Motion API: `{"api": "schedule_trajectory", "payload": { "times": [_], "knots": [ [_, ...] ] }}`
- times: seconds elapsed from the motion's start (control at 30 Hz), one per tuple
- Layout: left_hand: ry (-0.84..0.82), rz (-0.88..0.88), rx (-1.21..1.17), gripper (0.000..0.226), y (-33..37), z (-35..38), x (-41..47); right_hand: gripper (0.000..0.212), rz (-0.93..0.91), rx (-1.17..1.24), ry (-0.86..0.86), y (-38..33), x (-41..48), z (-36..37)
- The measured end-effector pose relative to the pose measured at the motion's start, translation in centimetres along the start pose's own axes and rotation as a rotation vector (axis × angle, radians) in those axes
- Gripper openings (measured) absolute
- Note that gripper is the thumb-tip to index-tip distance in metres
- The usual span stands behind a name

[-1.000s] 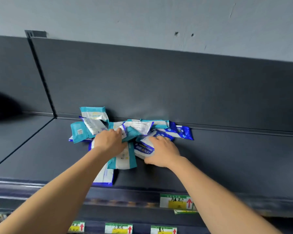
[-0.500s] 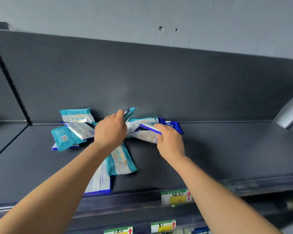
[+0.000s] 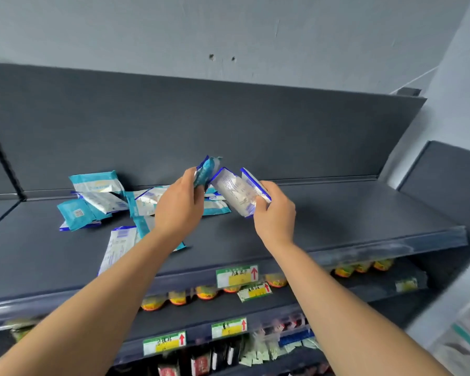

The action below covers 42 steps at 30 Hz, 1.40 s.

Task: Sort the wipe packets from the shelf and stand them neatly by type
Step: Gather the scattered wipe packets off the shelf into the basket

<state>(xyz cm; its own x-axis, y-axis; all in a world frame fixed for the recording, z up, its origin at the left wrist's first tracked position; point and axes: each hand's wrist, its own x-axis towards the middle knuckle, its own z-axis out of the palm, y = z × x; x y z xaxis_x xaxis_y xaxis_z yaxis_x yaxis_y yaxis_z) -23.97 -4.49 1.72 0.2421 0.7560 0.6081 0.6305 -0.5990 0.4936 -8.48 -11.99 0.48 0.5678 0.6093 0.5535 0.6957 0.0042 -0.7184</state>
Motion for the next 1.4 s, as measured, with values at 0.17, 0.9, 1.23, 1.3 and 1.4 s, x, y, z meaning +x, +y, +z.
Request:
{"api": "schedule_trajectory", "payload": {
  "times": [0.17,0.9,1.23,1.3,1.4],
  "knots": [
    [-0.013,-0.027,-0.108,0.011,4.1,-0.1,-3.9,0.035,0.009,0.019,0.062,0.9,-3.4,-5.0],
    [-0.488,0.036,-0.654,0.01,18.9,1.2,-26.7,0.032,0.387,-0.3,0.454,3.9,-27.1,-25.9],
    [-0.833,0.123,-0.66,0.014,27.4,1.7,-39.5,0.032,0.622,-0.473,0.551,5.9,-39.9,-37.0],
    [-0.895,0.151,-0.644,0.015,29.6,2.2,-42.4,0.031,0.651,-0.503,0.566,6.8,-42.4,-39.6],
    [-0.984,0.191,-0.614,0.024,32.9,3.3,-46.6,0.03,0.683,-0.564,0.567,8.4,-45.9,-43.5]
  ]
}}
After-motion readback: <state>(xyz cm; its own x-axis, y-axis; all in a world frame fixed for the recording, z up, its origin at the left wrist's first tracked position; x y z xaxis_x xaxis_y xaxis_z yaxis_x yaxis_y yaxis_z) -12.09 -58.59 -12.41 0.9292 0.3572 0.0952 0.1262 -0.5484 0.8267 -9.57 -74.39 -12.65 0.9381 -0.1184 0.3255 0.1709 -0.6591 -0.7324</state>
